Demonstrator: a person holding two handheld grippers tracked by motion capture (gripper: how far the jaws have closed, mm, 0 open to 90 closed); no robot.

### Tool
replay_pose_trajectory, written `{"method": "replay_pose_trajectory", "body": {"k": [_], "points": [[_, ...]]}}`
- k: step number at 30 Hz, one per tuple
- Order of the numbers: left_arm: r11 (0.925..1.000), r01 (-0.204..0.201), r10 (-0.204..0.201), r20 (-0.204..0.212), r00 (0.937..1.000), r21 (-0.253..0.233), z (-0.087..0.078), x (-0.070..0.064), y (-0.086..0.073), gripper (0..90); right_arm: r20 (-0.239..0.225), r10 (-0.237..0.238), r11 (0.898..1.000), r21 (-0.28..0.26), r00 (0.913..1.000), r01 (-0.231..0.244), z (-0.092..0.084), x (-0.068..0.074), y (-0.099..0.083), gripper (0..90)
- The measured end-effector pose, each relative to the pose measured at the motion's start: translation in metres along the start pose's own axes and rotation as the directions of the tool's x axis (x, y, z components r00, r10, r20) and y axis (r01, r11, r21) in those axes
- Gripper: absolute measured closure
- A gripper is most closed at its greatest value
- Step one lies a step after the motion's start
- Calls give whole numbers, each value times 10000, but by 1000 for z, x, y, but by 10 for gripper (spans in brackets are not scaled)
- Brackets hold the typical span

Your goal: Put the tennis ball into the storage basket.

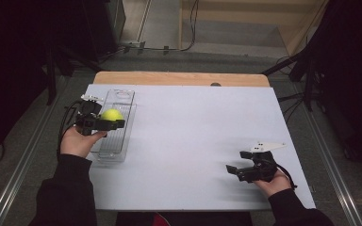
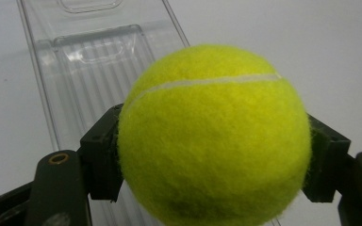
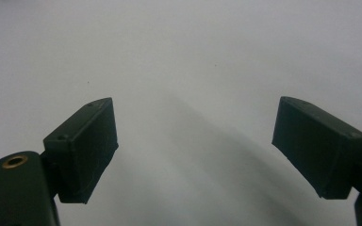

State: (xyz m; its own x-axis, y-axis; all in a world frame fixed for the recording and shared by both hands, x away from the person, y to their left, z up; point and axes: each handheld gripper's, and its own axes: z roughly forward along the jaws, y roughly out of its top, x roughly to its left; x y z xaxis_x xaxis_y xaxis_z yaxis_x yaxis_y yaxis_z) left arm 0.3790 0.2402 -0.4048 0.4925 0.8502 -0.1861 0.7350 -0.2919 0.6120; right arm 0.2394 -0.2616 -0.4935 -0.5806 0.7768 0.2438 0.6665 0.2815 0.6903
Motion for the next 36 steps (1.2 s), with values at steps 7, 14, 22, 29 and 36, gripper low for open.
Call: {"method": "replay_pose_trajectory", "body": {"k": [7,14,22,29,36], "points": [[9999,145,-145,-56,9999,-55,8,5,3,262,-10,-5,10000,-2,10000,5,0,0,0,127],[9999,161,-159,-250,9996,50,13,8,3,261,-1,8,10000,-3,10000,-8,0,0,0,127],[9995,272,-266,-387,9989,163,18,11,2,260,-1,-1,10000,-13,10000,1,0,0,0,127],[9989,353,-332,-667,9972,302,21,11,1,258,2,-2,10000,-26,10000,2,-1,0,0,127],[9986,382,-354,-720,9968,373,22,12,0,257,6,-24,10000,-18,10000,24,0,0,0,127]]}}
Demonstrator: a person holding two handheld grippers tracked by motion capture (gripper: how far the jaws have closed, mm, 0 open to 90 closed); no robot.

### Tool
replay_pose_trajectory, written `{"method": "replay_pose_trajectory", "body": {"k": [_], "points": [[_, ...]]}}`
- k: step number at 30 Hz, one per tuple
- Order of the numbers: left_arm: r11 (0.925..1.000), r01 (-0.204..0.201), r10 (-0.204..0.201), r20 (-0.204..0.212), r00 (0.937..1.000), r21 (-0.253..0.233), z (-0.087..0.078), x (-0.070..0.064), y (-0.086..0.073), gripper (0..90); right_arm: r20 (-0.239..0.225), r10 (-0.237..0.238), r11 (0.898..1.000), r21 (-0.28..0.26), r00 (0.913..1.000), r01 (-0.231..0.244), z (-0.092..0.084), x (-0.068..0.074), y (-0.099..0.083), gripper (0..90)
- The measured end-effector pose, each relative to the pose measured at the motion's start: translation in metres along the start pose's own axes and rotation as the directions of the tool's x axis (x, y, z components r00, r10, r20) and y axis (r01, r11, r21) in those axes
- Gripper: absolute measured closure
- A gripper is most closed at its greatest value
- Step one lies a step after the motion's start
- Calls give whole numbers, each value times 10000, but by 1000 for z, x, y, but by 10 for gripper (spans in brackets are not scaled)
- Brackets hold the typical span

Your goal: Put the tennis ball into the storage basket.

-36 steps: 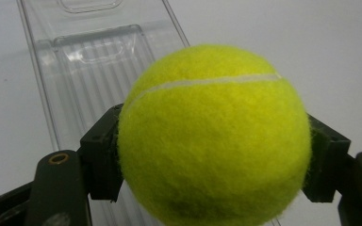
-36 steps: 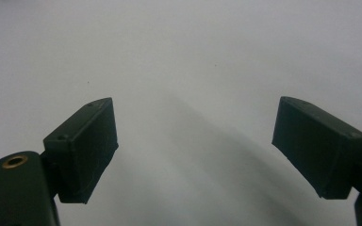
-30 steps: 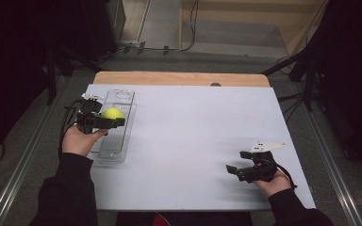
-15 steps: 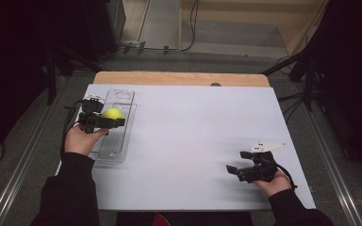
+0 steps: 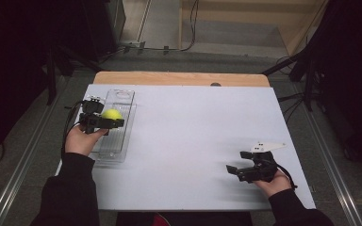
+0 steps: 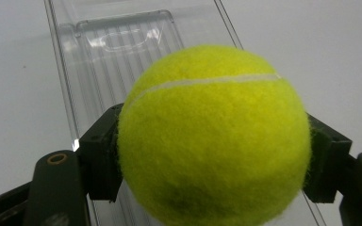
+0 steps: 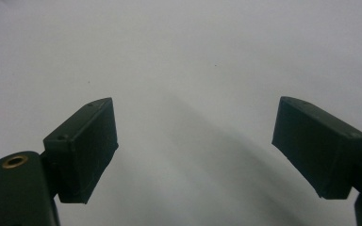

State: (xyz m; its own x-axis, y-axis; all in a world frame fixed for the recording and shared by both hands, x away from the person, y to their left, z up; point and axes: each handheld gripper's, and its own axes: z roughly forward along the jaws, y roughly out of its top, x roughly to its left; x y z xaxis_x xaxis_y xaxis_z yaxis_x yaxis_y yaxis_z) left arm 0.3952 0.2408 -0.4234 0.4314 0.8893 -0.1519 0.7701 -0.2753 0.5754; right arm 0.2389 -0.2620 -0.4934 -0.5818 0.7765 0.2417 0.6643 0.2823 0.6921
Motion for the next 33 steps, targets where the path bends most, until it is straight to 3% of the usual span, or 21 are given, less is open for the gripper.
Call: {"method": "replay_pose_trajectory", "body": {"k": [9,14,27,33], "points": [[9989,276,-255,550,9982,-374,-7,1,2,174,-12,-10,10000,6,10000,10,0,0,0,127],[9983,267,-241,500,9985,-526,-10,0,3,174,-11,-17,10000,-3,10000,17,0,0,0,127],[9979,-248,310,1051,9940,-599,-20,-17,4,177,-12,-7,10000,2,10000,7,0,0,0,127],[9968,-622,690,1464,9868,-504,-20,-32,4,183,-31,8,10000,12,10000,-8,1,0,1,127]]}}
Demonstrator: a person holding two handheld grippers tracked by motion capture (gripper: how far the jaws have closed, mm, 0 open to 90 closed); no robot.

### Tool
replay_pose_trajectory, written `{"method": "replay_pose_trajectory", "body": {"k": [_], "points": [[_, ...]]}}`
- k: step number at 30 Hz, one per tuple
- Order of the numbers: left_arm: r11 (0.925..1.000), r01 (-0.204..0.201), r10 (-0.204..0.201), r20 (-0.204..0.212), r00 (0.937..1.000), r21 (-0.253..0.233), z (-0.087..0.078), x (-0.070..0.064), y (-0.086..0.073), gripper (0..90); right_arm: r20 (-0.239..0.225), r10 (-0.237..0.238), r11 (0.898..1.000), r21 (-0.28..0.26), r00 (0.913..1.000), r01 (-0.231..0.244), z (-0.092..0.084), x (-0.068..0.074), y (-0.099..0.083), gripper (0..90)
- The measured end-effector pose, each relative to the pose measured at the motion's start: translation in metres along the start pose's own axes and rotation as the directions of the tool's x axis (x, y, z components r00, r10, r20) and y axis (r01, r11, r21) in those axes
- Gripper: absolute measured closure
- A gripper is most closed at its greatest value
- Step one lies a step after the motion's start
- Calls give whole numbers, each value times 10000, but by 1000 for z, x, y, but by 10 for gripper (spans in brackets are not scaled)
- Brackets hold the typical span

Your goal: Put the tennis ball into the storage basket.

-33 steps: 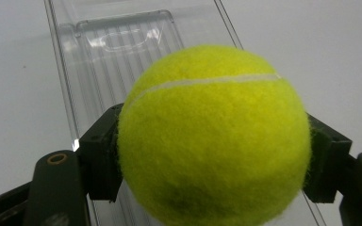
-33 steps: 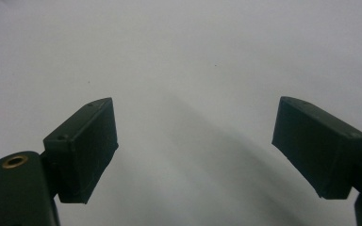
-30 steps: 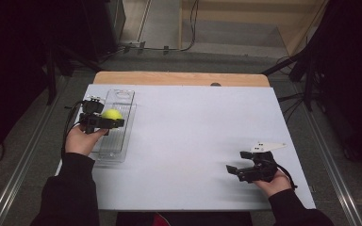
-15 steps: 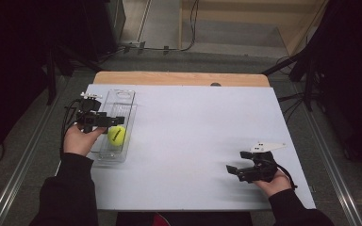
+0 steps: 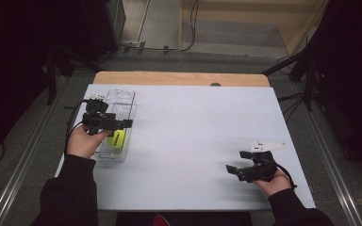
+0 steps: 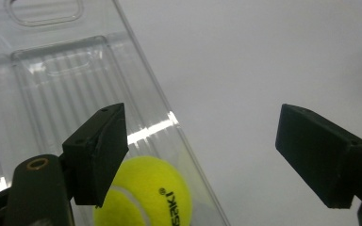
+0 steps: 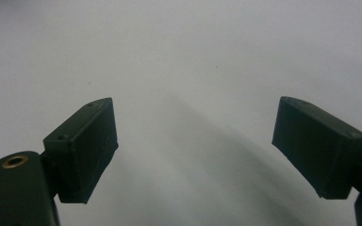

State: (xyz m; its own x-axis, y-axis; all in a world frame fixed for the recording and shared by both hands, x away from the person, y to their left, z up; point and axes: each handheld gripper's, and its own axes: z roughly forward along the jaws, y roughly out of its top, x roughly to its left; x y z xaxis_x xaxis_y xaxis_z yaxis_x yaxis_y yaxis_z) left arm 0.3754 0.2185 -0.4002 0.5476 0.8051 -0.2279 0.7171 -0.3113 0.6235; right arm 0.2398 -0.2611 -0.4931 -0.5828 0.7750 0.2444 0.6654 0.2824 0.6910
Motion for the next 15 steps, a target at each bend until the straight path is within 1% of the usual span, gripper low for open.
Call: {"method": "replay_pose_trajectory", "body": {"k": [4,7,8,9,12,15], "points": [[9998,-153,151,258,9996,87,2,-7,0,183,-21,-9,10000,9,10000,9,0,1,0,127],[9992,-368,360,431,9984,179,4,-13,0,183,-4,-27,10000,-18,10000,27,0,0,0,127],[9989,-427,416,571,9975,181,4,-15,0,184,-4,-25,10000,-16,10000,25,0,0,0,127],[9986,-502,491,618,9969,164,4,-16,0,184,-11,-20,10000,-20,10000,20,0,0,0,127],[9983,-568,553,971,9937,124,4,-21,0,183,-19,-24,10000,-12,10000,24,0,0,0,127],[9976,-680,661,1134,9914,131,5,-26,-1,184,-7,-27,10000,-23,10000,27,0,0,0,127]]}}
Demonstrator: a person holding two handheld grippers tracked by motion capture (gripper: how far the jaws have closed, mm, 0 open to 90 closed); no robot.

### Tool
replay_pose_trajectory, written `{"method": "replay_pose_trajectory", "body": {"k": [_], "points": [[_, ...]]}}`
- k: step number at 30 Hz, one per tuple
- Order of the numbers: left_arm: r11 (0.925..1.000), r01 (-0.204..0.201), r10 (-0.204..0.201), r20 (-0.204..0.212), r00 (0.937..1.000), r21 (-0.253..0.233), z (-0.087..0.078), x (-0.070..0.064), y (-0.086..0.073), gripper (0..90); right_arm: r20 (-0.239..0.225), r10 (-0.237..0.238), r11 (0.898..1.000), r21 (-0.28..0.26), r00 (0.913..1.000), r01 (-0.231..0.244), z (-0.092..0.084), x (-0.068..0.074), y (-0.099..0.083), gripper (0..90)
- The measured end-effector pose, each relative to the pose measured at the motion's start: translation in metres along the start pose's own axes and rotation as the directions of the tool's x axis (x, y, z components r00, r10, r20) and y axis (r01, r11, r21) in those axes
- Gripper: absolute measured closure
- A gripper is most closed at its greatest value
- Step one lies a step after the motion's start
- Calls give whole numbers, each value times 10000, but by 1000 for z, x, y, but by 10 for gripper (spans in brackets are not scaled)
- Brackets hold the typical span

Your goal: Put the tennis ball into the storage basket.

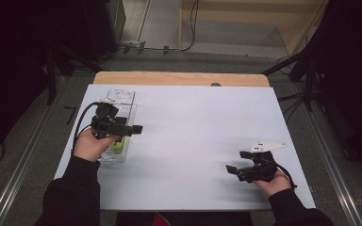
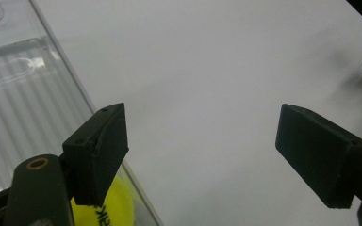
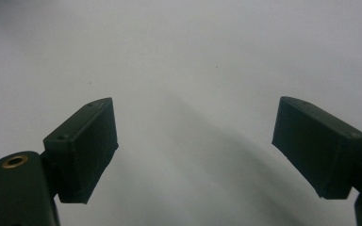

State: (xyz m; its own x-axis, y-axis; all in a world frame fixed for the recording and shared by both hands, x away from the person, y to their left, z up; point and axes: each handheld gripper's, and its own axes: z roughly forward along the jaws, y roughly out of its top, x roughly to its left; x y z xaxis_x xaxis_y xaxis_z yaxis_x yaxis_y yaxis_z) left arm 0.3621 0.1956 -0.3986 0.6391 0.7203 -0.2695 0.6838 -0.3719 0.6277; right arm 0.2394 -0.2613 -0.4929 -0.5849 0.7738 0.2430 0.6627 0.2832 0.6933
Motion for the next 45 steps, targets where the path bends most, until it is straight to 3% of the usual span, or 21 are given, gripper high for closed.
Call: {"method": "replay_pose_trajectory", "body": {"k": [6,23,38,45], "points": [[9999,-141,137,379,9992,90,6,-7,-2,184,-4,5,10000,-1,10000,-5,0,0,0,127],[9977,-643,630,582,9963,204,17,-23,-12,184,-21,37,10000,-35,10000,-37,-1,0,0,127],[9943,-1059,1049,619,9926,129,23,-33,-36,184,-20,25,10000,-36,10000,-25,-1,0,0,127],[9936,-1128,1130,889,9896,-75,22,-36,-43,184,-3,18,10000,-31,10000,-18,-1,0,0,127]]}}
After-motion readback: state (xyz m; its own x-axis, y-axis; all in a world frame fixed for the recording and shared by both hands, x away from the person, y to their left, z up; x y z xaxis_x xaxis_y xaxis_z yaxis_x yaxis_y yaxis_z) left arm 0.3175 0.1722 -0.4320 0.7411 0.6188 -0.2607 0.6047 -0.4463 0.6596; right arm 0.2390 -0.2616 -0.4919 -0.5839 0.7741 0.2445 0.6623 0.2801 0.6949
